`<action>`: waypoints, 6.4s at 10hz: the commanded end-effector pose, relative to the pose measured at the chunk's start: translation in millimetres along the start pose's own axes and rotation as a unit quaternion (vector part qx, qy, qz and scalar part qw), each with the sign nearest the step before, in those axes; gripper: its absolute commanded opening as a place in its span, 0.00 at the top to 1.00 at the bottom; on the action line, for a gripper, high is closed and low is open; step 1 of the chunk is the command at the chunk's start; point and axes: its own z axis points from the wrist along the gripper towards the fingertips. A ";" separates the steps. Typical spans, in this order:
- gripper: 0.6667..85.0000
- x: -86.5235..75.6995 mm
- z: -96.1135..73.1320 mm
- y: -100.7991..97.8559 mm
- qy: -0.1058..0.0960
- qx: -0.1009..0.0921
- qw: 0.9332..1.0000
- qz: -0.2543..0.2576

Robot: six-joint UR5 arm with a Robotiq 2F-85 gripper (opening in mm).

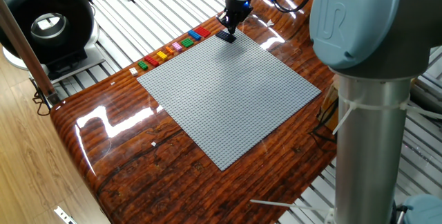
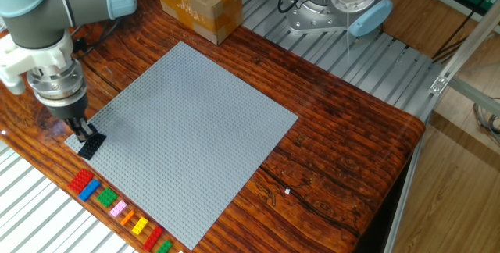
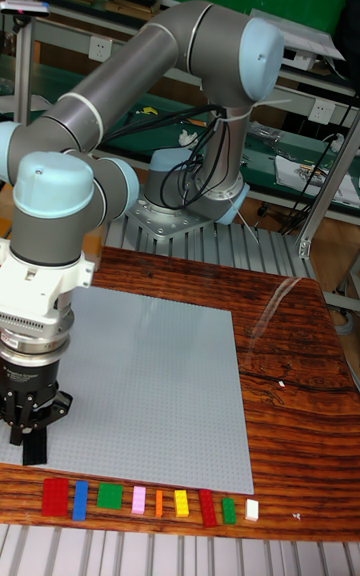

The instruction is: Build with small Lego blocks

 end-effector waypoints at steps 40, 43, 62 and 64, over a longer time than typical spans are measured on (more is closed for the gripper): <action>1.00 -67.2 -2.7 43.9 -0.029 -0.014 0.992 0.118; 1.00 -60.7 1.3 48.7 -0.032 -0.018 0.992 0.120; 1.00 -32.0 2.5 48.3 -0.026 -0.055 0.992 0.111; 1.00 -34.6 0.7 44.5 -0.022 -0.051 0.993 0.103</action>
